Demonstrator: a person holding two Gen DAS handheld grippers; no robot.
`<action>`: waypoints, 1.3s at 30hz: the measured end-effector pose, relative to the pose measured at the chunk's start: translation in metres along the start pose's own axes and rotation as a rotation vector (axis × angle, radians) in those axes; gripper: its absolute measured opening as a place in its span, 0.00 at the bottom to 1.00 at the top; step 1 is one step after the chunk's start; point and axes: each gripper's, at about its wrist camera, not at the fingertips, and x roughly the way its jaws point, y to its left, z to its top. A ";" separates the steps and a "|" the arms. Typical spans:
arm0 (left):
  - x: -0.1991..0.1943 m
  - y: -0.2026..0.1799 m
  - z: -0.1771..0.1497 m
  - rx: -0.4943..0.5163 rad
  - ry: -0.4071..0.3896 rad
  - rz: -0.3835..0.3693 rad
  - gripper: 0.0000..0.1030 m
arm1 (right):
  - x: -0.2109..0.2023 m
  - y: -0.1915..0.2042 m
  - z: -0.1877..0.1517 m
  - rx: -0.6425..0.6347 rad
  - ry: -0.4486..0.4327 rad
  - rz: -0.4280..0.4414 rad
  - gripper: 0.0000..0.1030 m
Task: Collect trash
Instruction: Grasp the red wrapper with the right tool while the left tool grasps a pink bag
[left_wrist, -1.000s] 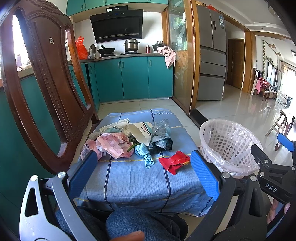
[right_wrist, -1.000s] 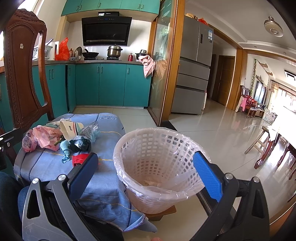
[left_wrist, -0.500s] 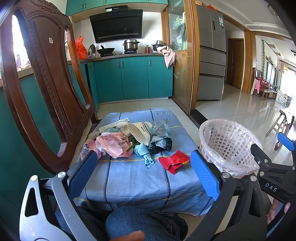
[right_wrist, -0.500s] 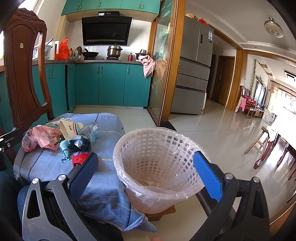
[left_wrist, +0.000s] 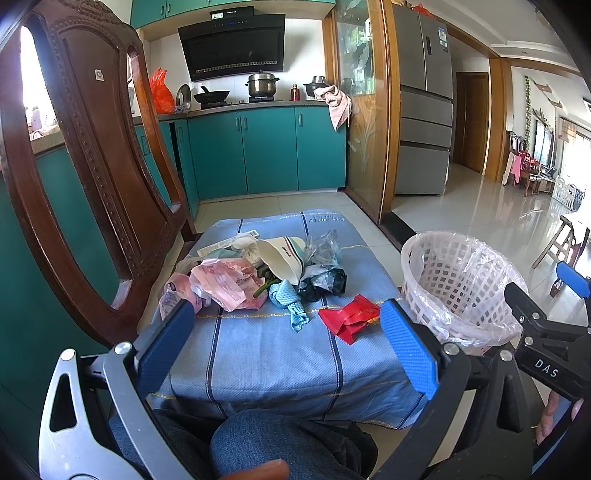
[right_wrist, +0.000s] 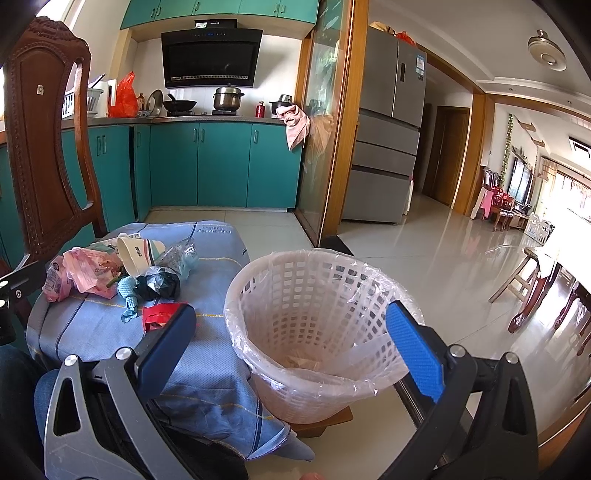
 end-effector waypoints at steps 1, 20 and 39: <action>0.002 0.000 0.000 0.002 0.003 0.001 0.97 | 0.002 0.001 0.000 -0.001 0.003 0.001 0.97; 0.087 0.096 -0.014 -0.158 0.213 0.071 0.77 | 0.096 0.095 -0.009 -0.085 0.229 0.429 0.75; 0.225 0.115 0.013 -0.122 0.361 0.012 0.53 | 0.179 0.150 -0.020 -0.260 0.330 0.337 0.91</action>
